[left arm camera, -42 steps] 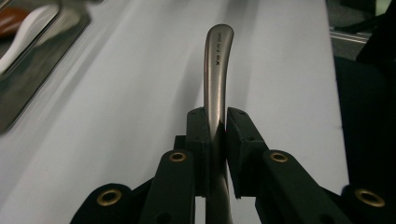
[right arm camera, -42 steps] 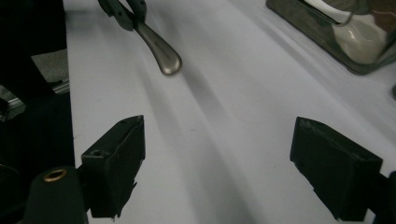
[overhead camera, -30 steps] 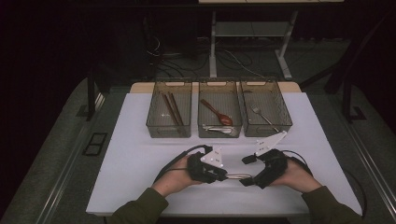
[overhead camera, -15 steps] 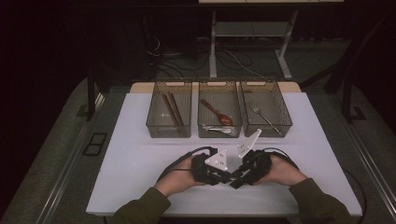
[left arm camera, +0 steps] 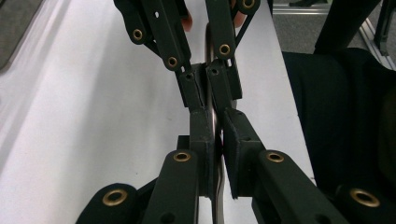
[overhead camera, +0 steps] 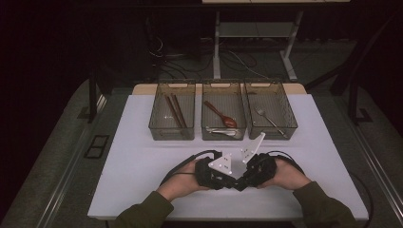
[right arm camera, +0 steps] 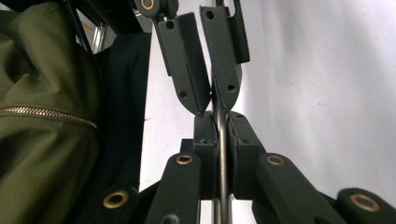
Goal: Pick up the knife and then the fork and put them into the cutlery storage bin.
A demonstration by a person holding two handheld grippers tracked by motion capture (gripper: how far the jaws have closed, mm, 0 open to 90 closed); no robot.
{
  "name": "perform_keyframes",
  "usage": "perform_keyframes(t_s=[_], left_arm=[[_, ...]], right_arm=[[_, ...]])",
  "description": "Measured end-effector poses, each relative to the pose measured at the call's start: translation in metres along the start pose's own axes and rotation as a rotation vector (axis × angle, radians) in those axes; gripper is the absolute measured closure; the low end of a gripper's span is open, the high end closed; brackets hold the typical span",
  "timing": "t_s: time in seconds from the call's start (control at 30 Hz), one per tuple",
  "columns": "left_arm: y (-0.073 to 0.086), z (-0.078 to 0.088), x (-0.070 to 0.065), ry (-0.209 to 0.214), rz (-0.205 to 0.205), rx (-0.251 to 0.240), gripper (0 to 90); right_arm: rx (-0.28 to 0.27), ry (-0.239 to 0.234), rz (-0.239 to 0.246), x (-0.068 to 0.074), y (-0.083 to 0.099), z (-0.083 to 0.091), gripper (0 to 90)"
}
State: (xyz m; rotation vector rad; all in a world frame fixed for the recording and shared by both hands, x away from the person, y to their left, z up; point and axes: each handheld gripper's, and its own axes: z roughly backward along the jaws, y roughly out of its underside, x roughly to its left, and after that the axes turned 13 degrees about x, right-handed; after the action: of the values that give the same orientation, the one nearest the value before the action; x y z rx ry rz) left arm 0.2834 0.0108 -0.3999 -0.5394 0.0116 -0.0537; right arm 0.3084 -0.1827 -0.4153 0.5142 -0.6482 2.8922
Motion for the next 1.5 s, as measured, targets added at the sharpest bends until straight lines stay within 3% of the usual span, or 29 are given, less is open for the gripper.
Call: perform_keyframes(t_s=[0.07,0.17,0.23,0.47,0.63,0.83,0.9,1.07,1.13,1.37,1.5], left_arm=[[0.0,0.0,0.0,-0.003,-0.003,-0.001,81.9],[0.002,0.002,0.0,-0.003,0.029,-0.028,81.0],[0.006,0.006,0.001,-0.005,0.059,-0.061,73.6],[0.024,0.018,0.005,-0.05,0.128,-0.108,58.7],[0.046,0.029,0.004,-0.117,0.234,-0.158,46.4],[0.073,0.045,0.004,-0.177,0.343,-0.192,39.9],[0.082,0.049,0.003,-0.207,0.381,-0.201,36.1],[0.104,0.051,-0.003,-0.269,0.48,-0.186,22.4],[0.111,0.05,-0.006,-0.285,0.52,-0.203,16.4],[0.132,0.043,-0.014,-0.289,0.562,-0.177,2.0],[0.137,0.038,-0.015,-0.282,0.578,-0.168,0.0]], right_arm=[[0.005,0.002,0.002,0.001,0.0,0.0,83.7],[-0.002,0.022,-0.004,0.001,0.0,0.001,83.7],[-0.004,0.032,-0.007,0.001,0.001,0.002,83.7],[-0.024,0.126,-0.027,-0.003,0.009,0.008,83.6],[-0.021,0.16,-0.046,-0.006,0.013,0.008,83.6],[-0.034,0.222,-0.064,-0.011,0.02,0.012,83.6],[-0.047,0.235,-0.092,-0.01,0.022,0.015,83.6],[-0.081,0.283,-0.116,-0.013,0.028,0.023,83.6],[-0.095,0.299,-0.13,-0.015,0.031,0.026,83.6],[-0.159,0.317,-0.21,-0.015,0.038,0.037,83.6],[-0.184,0.347,-0.233,-0.016,0.041,0.042,83.6]])
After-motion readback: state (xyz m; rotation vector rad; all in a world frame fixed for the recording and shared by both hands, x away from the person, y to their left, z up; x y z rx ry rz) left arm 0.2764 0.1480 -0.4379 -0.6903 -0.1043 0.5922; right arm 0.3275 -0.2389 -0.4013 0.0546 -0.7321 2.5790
